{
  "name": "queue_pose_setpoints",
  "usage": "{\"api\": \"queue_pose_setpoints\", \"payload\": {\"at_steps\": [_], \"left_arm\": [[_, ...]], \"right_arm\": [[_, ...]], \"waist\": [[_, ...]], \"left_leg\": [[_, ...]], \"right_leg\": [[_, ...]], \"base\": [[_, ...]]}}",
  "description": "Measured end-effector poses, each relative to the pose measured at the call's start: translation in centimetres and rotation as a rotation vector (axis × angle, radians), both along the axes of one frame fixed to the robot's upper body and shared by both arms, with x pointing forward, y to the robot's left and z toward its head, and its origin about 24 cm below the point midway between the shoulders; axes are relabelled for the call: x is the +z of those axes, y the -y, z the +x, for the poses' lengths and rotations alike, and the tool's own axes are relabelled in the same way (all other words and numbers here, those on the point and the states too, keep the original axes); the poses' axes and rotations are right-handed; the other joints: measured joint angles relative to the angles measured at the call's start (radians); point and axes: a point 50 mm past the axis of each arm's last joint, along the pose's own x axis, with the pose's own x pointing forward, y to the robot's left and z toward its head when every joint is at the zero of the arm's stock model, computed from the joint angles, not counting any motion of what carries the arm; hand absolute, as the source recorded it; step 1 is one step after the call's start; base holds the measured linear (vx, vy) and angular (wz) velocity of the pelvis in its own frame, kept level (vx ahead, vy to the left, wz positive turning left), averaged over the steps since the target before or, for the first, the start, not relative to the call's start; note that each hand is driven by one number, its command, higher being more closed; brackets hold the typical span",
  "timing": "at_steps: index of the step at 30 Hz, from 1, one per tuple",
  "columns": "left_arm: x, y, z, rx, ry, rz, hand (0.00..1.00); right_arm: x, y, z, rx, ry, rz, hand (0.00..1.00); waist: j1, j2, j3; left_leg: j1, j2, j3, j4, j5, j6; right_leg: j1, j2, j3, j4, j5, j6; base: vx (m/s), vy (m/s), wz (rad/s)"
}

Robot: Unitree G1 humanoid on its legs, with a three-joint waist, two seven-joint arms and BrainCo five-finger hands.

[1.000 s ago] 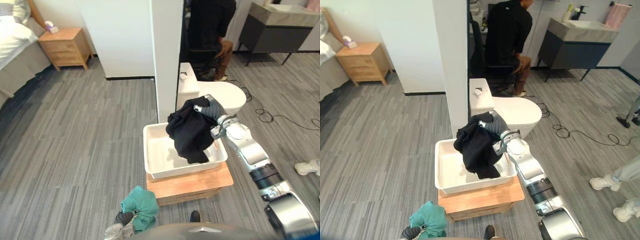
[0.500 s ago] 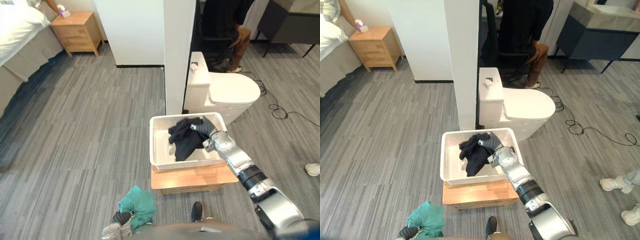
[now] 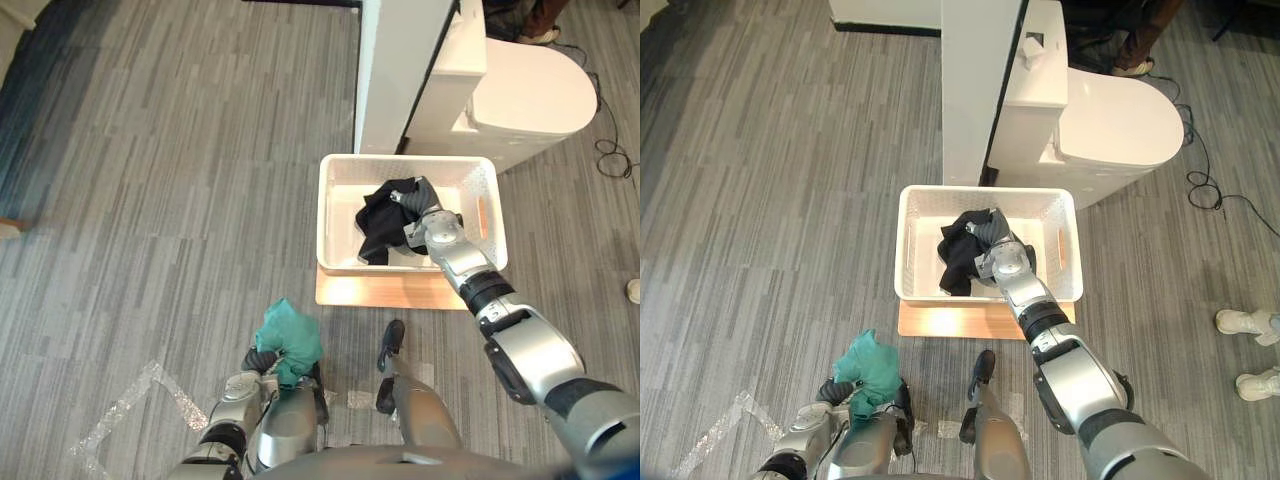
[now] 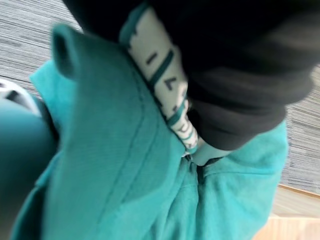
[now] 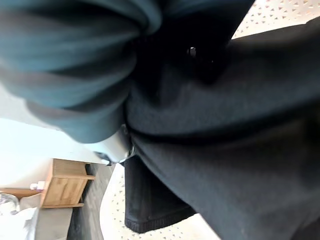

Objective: Tidy the bed and pick cloth on bed and put in laundry

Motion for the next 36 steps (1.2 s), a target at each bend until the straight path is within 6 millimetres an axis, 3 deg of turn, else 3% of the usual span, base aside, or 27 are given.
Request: {"api": "queue_pose_setpoints", "payload": {"at_steps": [7,11,14,16,21,27,29,31,34,35,36], "left_arm": [[-0.2,0.0,-0.4,-0.009,-0.019,0.004,1.0],[-0.6,-0.3,-1.4,-0.036,-0.052,0.028,1.0],[-1.2,-0.3,-2.9,-0.045,-0.103,0.024,1.0],[-1.7,-0.2,-4.2,-0.057,-0.138,0.012,1.0],[-2.1,-0.2,-5.6,-0.06,-0.169,-0.006,1.0],[-2.3,-0.3,-6.6,-0.038,-0.189,-0.019,1.0],[-2.6,-0.4,-7.4,-0.034,-0.213,-0.025,1.0],[-2.7,-0.4,-7.8,-0.03,-0.223,-0.027,1.0],[-2.8,-0.6,-8.3,0.018,-0.228,-0.046,1.0],[-2.9,-0.7,-8.5,0.041,-0.231,-0.056,1.0],[-3.0,-0.8,-8.7,0.096,-0.23,-0.079,1.0]], "right_arm": [[0.4,2.3,0.2,-0.048,0.007,-0.002,0.0],[0.6,3.4,-0.4,-0.056,0.034,0.002,0.0],[-0.5,3.9,-1.0,-0.06,-0.001,-0.018,0.0],[-2.1,4.8,-2.1,-0.082,-0.048,-0.031,0.0],[-4.5,7.8,-3.9,-0.182,-0.128,-0.054,0.0],[-8.3,13.6,-8.0,-0.436,-0.24,-0.039,0.0],[-11.1,15.8,-11.0,-0.563,-0.326,0.013,0.0],[-12.6,17.2,-13.1,-0.65,-0.366,0.07,0.0],[-15.4,18.6,-17.0,-0.765,-0.453,0.167,0.0],[-16.0,18.6,-17.8,-0.776,-0.47,0.192,0.0],[-17.6,18.1,-19.8,-0.784,-0.53,0.235,0.0]], "waist": [[-0.004,-0.003,-0.003],[-0.007,-0.024,-0.042],[-0.01,-0.034,-0.076],[-0.015,-0.032,-0.133],[-0.032,-0.01,-0.177],[-0.044,0.007,-0.202],[-0.062,0.018,-0.23],[-0.072,0.024,-0.234],[-0.075,0.027,-0.236],[-0.076,0.028,-0.238],[-0.085,0.028,-0.251]], "left_leg": [[0.042,-0.004,-0.009,0.0,-0.006,0.004],[0.056,-0.003,-0.003,0.001,-0.013,0.002],[0.092,0.0,0.021,0.002,-0.023,-0.001],[0.102,0.0,0.033,0.001,-0.031,-0.002],[0.134,-0.001,0.046,0.001,-0.041,-0.005],[0.154,0.002,0.074,-0.002,-0.045,-0.01],[0.157,0.002,0.077,-0.002,-0.049,-0.01],[0.165,0.001,0.084,-0.002,-0.051,-0.01],[0.194,0.002,0.099,-0.005,-0.054,-0.012],[0.198,0.002,0.099,-0.006,-0.055,-0.013],[0.205,0.002,0.099,-0.011,-0.057,-0.017]], "right_leg": [[0.044,-0.004,0.003,0.0,0.005,0.006],[0.055,-0.003,0.012,-0.001,0.004,0.006],[0.078,0.002,0.035,-0.005,0.0,0.004],[0.082,-0.001,0.045,-0.005,-0.017,0.007],[0.107,0.0,0.057,-0.006,-0.029,0.008],[0.109,0.008,0.086,-0.006,-0.029,0.009],[0.11,0.009,0.087,-0.006,-0.03,0.009],[0.114,0.009,0.088,-0.006,-0.029,0.01],[0.134,0.012,0.099,-0.006,-0.033,0.013],[0.138,0.012,0.099,-0.006,-0.036,0.015],[0.143,0.012,0.098,-0.006,-0.044,0.015]], "base": [[0.0,0.033,0.01],[-0.01,0.021,-0.07],[0.0,0.01,-0.23],[0.01,0.007,-0.17],[0.0,0.002,-0.09],[-0.01,-0.001,-0.13],[0.0,0.006,-0.09],[0.0,0.012,-0.09],[-0.03,0.008,-0.15],[-0.05,0.005,-0.08],[-0.04,0.003,-0.01]]}}
